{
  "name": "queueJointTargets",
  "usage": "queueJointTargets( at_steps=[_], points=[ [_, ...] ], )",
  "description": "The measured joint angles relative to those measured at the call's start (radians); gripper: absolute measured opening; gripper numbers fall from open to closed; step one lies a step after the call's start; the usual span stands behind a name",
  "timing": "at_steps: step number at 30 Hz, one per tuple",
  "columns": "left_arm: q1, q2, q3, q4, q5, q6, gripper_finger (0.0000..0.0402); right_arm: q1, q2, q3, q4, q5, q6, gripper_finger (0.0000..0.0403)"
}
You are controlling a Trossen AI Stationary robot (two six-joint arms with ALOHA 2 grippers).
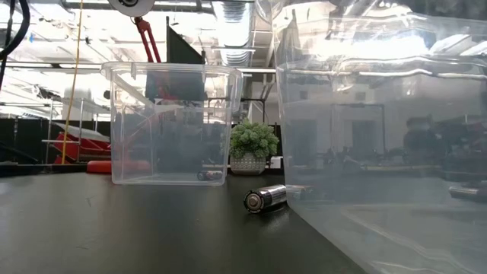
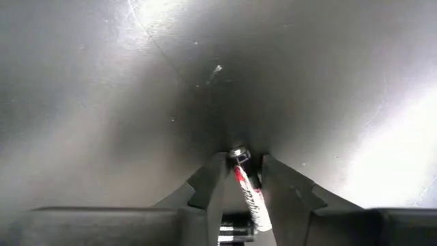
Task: Sort batteries
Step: Put the silver battery into the top transparent bin
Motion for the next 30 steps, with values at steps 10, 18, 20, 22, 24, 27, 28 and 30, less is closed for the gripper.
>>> queueJointTargets(
  at_steps=[10,18,20,22,24,27,28,30],
  points=[
    [0.008,0.000,-0.001,-0.005,0.000,0.035,0.0026,0.000,0.000,0.000,0.000,0.000,-0.014,0.0292],
    [0.008,-0.002,-0.001,-0.005,-0.004,0.051,0.0023,0.000,0.000,0.000,0.000,0.000,-0.017,0.0292],
    [0.008,-0.002,0.002,-0.007,-0.011,0.058,0.0023,0.000,0.000,0.000,0.000,0.000,-0.017,0.0292],
    [0.008,0.000,0.008,-0.014,-0.022,0.072,0.0023,0.000,0.000,0.000,0.000,0.000,-0.017,0.0292],
    [0.008,0.001,0.015,-0.018,-0.034,0.073,0.0023,0.000,0.000,0.000,0.000,0.000,-0.017,0.0292],
    [0.008,0.001,0.020,-0.021,-0.040,0.077,0.0022,0.000,0.000,0.000,0.000,0.000,-0.017,0.0292],
    [0.008,0.001,0.021,-0.021,-0.041,0.077,0.0022,0.000,0.000,0.000,0.000,0.000,-0.016,0.0292],
    [0.008,0.001,0.021,-0.021,-0.042,0.077,0.0022,0.000,0.000,0.000,0.000,0.000,-0.016,0.0292]
  ],
)
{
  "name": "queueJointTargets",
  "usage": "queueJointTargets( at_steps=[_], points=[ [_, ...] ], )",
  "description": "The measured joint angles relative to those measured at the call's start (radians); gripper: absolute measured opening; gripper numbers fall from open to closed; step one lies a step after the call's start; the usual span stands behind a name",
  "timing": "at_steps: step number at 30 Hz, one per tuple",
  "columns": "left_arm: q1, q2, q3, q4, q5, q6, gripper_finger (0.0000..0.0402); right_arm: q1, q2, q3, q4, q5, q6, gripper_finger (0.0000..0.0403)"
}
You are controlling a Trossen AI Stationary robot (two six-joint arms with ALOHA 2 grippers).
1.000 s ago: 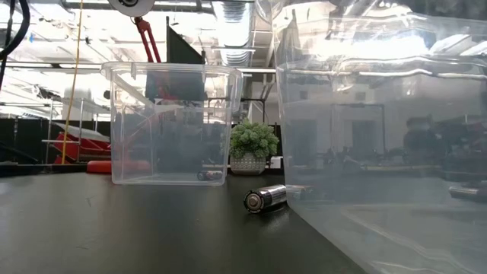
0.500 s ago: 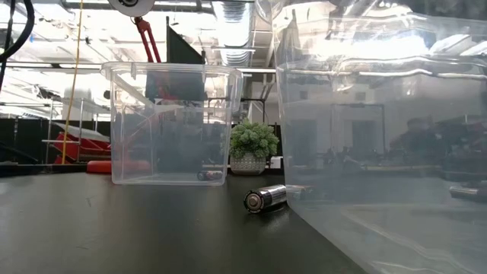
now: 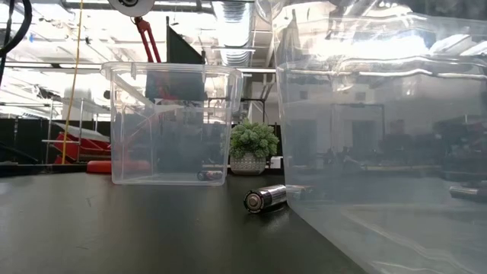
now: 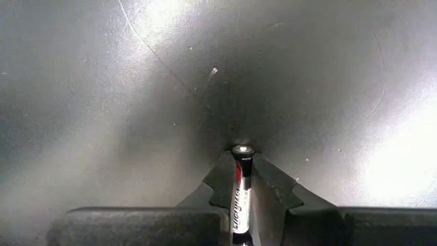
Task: Sort batteries
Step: Put the silver battery into the top transparent bin
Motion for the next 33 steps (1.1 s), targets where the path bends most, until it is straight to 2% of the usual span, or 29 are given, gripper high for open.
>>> queueJointTargets(
  at_steps=[10,18,25,33],
  points=[
    [-0.001,-0.012,0.000,0.001,-0.034,0.001,0.0021,0.000,0.000,0.000,0.000,0.000,0.003,0.0292],
    [0.002,-0.055,-0.005,-0.045,-0.169,0.002,0.0021,0.000,0.000,0.000,0.000,0.000,0.002,0.0292],
    [0.006,-0.093,-0.004,-0.051,-0.232,0.019,0.0021,0.000,0.000,0.000,0.000,0.000,0.002,0.0292],
    [0.037,-0.122,-0.003,-0.046,-0.283,0.106,0.0021,0.000,0.000,0.000,0.000,0.000,0.001,0.0292]
  ],
)
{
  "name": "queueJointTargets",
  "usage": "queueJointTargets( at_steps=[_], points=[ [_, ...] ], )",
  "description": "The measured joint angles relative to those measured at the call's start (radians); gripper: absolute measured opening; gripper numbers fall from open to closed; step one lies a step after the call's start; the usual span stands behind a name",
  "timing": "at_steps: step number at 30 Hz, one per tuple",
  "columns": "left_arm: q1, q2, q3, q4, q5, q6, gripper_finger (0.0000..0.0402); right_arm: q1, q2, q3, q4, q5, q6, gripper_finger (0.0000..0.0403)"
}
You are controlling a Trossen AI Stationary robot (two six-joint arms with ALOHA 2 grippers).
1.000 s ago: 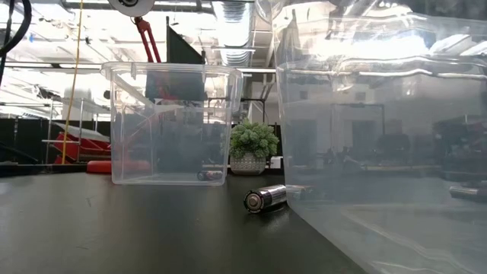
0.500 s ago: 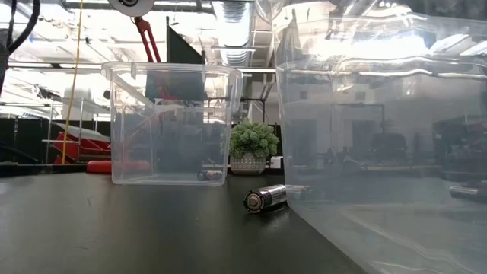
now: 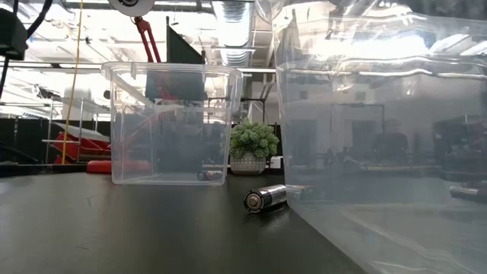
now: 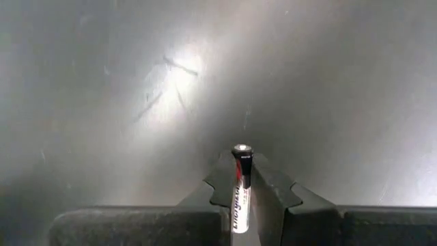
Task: Sort batteries
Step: Put the silver battery into the top transparent bin
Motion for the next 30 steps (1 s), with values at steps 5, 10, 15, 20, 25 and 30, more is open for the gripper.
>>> queueJointTargets(
  at_steps=[5,10,15,20,25,30],
  points=[
    [0.020,-0.049,0.001,0.005,-0.082,0.079,0.0021,0.000,0.000,0.000,0.000,0.000,-0.001,0.0292],
    [0.036,-0.134,0.002,0.010,-0.190,0.185,0.0021,0.000,0.000,0.000,0.000,0.000,-0.001,0.0292],
    [0.050,-0.236,0.002,0.065,-0.310,0.348,0.0021,0.000,0.000,0.000,0.000,0.000,-0.001,0.0292],
    [0.088,-0.317,0.003,0.160,-0.376,0.536,0.0021,0.000,0.000,0.000,0.000,0.000,-0.001,0.0292],
    [0.160,-0.356,0.003,0.289,-0.389,0.736,0.0021,0.000,0.000,0.000,0.000,0.000,0.000,0.0292],
    [0.287,-0.365,0.003,0.443,-0.404,0.918,0.0021,0.000,0.000,0.000,0.000,0.000,0.000,0.0292]
  ],
)
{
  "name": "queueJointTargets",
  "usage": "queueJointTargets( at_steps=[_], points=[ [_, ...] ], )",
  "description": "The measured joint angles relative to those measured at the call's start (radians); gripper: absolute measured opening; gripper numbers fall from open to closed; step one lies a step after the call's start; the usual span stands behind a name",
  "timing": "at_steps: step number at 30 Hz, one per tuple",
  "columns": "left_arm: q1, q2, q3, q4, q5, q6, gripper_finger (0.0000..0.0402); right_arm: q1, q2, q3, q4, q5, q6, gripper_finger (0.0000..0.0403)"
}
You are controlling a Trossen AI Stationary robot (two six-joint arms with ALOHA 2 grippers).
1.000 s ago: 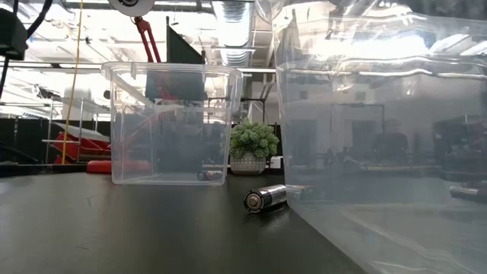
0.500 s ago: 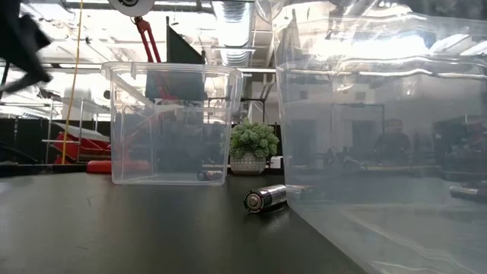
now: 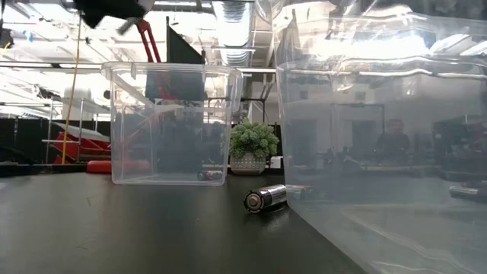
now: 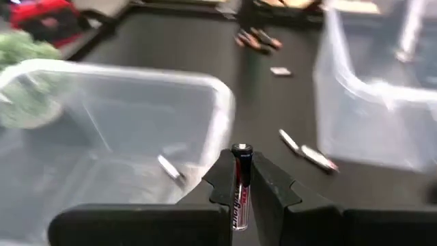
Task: Sort batteries
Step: Put the silver battery into the top transparent bin
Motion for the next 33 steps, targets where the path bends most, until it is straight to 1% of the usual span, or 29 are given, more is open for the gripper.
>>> queueJointTargets(
  at_steps=[3,6,10,12,15,21,24,27,29,33],
  points=[
    [0.081,0.000,0.000,0.015,-0.004,0.029,0.0021,0.000,0.000,0.000,0.000,0.000,0.000,0.0292],
    [0.147,0.000,0.000,-0.014,-0.006,0.028,0.0021,0.000,0.000,0.000,0.000,0.000,0.000,0.0292],
    [0.202,0.000,0.000,-0.037,0.013,0.026,0.0021,0.000,0.000,0.000,0.000,0.000,0.002,0.0292],
    [0.215,0.002,0.000,-0.060,0.017,0.010,0.0028,0.000,0.000,0.000,0.000,0.000,0.003,0.0292],
    [0.226,0.002,0.000,-0.104,0.017,-0.033,0.0052,0.000,0.000,0.000,0.000,0.000,0.002,0.0292],
    [0.222,0.002,0.000,-0.173,0.017,-0.088,0.0120,0.000,0.000,0.000,0.000,0.000,0.002,0.0292],
    [0.212,0.002,0.000,-0.174,0.015,-0.078,0.0148,0.000,0.000,0.000,0.000,0.000,0.002,0.0292],
    [0.201,0.002,0.000,-0.174,0.018,-0.070,0.0166,0.000,0.000,0.000,0.000,0.000,0.002,0.0292],
    [0.190,-0.002,0.000,-0.175,0.059,-0.062,0.0173,0.000,0.000,0.000,0.000,0.000,0.002,0.0292],
    [0.144,-0.026,0.000,-0.203,0.238,-0.106,0.0173,0.000,0.000,0.000,0.000,0.000,0.002,0.0292]
  ],
)
